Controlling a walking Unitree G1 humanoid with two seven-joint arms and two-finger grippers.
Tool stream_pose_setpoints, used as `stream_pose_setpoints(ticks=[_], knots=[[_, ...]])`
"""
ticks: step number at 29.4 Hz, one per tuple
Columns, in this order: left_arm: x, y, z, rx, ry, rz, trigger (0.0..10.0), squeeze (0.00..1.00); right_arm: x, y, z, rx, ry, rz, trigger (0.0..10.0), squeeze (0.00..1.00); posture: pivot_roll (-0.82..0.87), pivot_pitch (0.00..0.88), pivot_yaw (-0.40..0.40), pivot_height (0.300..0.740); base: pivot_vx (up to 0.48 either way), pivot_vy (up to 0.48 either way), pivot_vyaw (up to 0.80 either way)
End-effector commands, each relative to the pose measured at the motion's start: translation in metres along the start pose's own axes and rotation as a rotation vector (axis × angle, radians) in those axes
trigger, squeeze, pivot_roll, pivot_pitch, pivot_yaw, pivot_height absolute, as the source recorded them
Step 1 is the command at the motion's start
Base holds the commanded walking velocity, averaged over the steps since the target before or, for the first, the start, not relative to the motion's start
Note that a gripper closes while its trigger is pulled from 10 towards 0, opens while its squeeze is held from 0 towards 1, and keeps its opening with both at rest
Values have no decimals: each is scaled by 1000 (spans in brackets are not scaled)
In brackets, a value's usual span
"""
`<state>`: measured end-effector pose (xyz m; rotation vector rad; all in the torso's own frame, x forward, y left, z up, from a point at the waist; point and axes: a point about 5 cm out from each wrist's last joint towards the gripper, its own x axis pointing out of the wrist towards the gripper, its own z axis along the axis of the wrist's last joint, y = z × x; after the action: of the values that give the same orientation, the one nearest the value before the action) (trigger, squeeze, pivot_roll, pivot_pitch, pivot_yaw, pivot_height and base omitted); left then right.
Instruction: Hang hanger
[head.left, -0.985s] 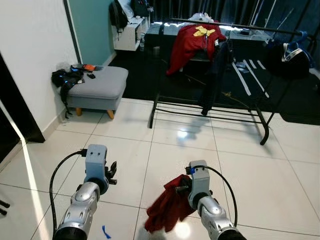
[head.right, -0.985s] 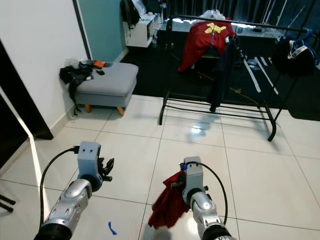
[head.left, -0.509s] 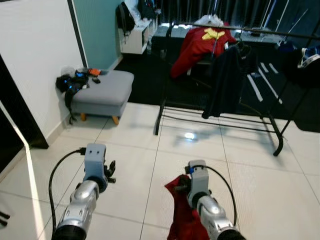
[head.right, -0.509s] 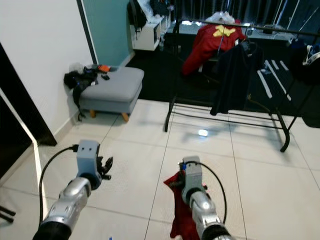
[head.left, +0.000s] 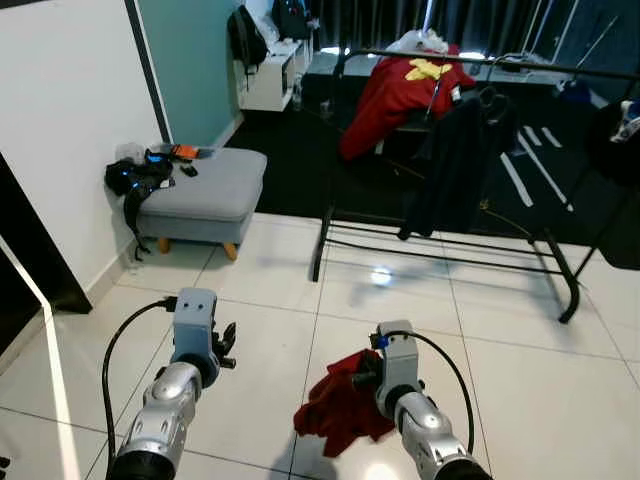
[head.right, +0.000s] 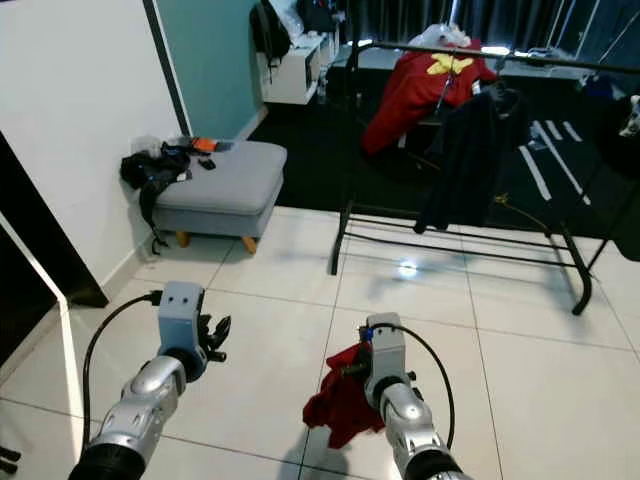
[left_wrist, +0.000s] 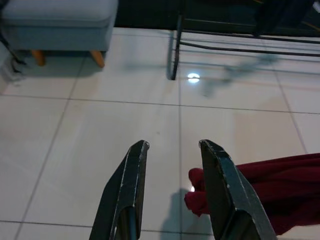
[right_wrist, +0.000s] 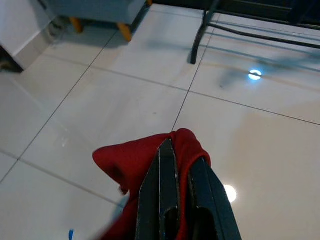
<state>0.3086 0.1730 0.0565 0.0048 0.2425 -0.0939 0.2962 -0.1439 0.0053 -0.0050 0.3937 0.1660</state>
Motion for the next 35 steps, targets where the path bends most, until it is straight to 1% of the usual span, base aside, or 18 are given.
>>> stream_pose_setpoints(ticks=[1,5,7,10,12,14,15,16,21,23,27,30,35], knots=[[0,0,-4,2,22,-4,10000,0,1,2,2,-6,-6,4,10000,0,111,1,5,740,300,0,0],[0,-1,-5,3,25,-9,10000,0,1,0,3,3,-9,-1,10000,0,107,0,7,740,294,0,-500],[0,-2,-5,4,26,-12,10000,0,1,-3,5,-30,-14,-10,10000,0,103,2,8,740,279,0,-400],[0,-2,-5,4,27,-11,10000,0,2,-5,7,-40,-18,-13,10000,0,103,5,7,740,261,0,0],[0,-2,-5,5,29,-10,10000,0,2,-7,9,-32,-23,-16,10000,0,101,7,7,740,0,0,0],[0,-1,-5,3,31,-4,10000,0,5,-10,20,-3,-53,-16,10000,0,100,13,5,740,0,0,0],[0,-1,-5,3,31,-4,10000,0,5,-10,20,-3,-53,-16,10000,0,100,13,5,740,0,0,0],[-1,-1,-6,2,33,-4,10000,0,7,-11,25,-2,-68,-10,10000,0,103,18,3,740,0,0,0],[-2,1,-6,1,34,0,10000,0,9,-13,36,-16,-89,8,10000,0,106,22,-4,740,0,0,0],[-4,7,-4,-12,29,17,10000,0,11,-17,44,-34,-96,17,10000,0,111,33,-13,740,0,0,0],[-4,9,-3,-13,28,20,10000,0,12,-18,48,-41,-101,19,10000,0,113,35,-18,740,0,0,0],[-6,12,-3,20,28,33,10000,0,13,-20,51,-52,-105,24,10000,0,121,34,-31,740,0,0,0],[-6,14,0,39,8,54,10000,0,13,-21,50,-65,-88,15,10000,0,124,31,-43,740,0,0,0]])
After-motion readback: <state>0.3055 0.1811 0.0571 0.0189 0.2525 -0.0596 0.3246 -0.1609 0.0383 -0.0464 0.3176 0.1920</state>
